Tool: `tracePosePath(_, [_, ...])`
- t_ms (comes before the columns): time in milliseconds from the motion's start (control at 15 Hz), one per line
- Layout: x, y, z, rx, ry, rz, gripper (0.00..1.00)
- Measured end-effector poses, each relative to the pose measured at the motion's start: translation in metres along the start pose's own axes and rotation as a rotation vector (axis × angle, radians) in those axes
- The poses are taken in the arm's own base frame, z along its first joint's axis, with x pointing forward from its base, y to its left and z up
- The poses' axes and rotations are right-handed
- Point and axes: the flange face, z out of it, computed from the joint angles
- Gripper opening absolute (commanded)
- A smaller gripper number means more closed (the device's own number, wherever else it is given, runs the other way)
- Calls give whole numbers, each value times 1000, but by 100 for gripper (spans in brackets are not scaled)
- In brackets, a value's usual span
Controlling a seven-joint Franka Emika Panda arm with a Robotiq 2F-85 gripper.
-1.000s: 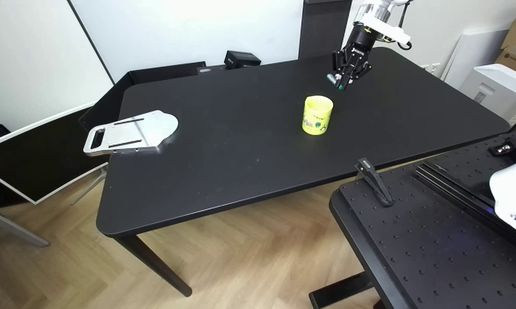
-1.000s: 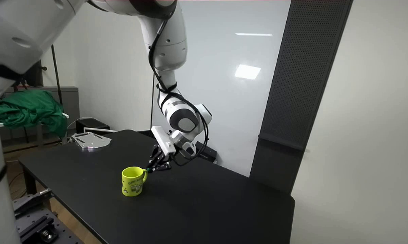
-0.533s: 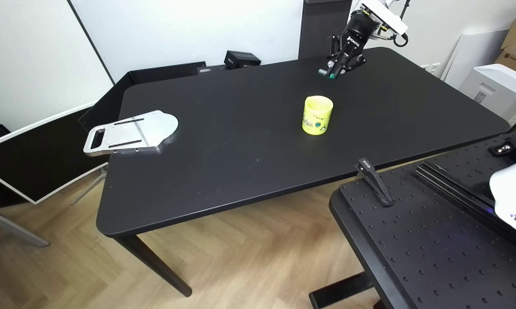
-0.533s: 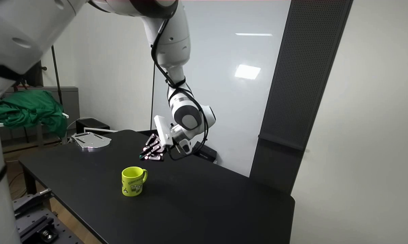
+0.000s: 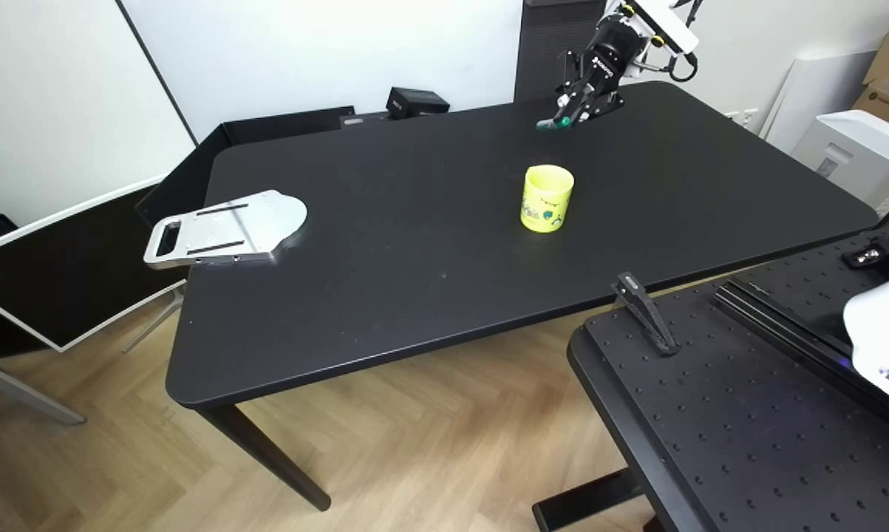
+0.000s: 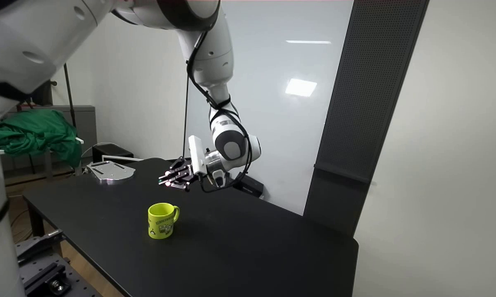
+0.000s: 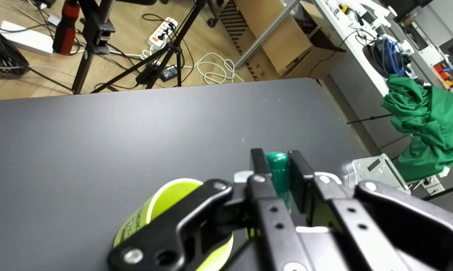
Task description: Remove the marker from the mug, put it on the table, put it back in the mug, and then put it back on the table
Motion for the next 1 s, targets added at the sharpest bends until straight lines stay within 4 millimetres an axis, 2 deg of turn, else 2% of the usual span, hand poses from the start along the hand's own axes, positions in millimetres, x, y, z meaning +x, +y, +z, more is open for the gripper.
tracePosePath(533, [12,3,22,37,-146,15,5])
tracePosePath(1000, [16,14,35,46,-229,38,5])
